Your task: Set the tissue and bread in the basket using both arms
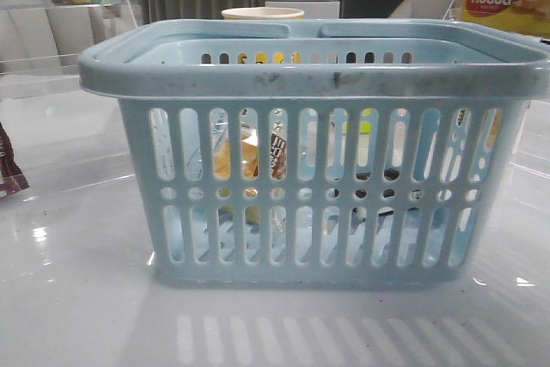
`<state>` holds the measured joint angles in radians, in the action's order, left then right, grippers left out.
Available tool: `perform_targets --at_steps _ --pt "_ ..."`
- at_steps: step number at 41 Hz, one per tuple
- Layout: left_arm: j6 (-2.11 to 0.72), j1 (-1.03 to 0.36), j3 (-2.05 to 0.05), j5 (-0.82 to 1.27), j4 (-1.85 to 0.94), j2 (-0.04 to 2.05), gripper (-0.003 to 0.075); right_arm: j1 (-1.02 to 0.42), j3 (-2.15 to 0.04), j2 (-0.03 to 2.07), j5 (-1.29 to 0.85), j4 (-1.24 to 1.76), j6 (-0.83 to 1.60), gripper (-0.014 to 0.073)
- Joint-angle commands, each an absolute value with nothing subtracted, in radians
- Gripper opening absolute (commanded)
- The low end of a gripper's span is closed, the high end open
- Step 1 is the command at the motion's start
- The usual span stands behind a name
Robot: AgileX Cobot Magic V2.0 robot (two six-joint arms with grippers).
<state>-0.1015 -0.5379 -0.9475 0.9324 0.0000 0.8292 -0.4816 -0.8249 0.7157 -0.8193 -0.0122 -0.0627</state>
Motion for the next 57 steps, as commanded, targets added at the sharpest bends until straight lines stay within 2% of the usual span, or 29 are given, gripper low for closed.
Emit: perform_targets --at_steps 1,9,15,36,40,43,50,57 --pt "-0.09 -0.546 -0.974 0.858 -0.006 0.82 0.0382 -0.478 -0.826 0.661 -0.753 -0.03 -0.056 0.0484" --pt "-0.09 -0.546 -0.974 0.821 -0.006 0.82 0.0222 -0.478 -0.819 0.638 -0.777 -0.03 -0.056 0.0171" --pt "-0.09 -0.546 -0.974 0.824 -0.011 0.82 0.0097 -0.478 -0.819 0.638 -0.779 -0.03 -0.056 0.0029" --pt "-0.09 -0.544 -0.967 0.818 -0.013 0.811 0.0093 -0.478 -0.819 0.638 -0.78 -0.03 -0.056 0.0039" --pt "-0.106 -0.478 -0.933 0.787 -0.009 0.766 0.0093 -0.478 -0.819 0.638 -0.78 -0.03 -0.056 0.0039" --pt "-0.106 -0.402 -0.871 0.71 -0.009 0.702 0.0093 -0.478 -0.819 0.638 -0.78 -0.03 -0.056 0.0039" --pt "-0.106 -0.208 -0.61 0.387 -0.009 0.51 0.0093 -0.478 -0.819 0.638 -0.78 -0.029 -0.056 0.0039" --pt "-0.106 -0.098 -0.348 0.181 -0.013 0.284 0.0093 -0.478 -0.819 0.638 -0.78 -0.029 -0.056 0.0039"
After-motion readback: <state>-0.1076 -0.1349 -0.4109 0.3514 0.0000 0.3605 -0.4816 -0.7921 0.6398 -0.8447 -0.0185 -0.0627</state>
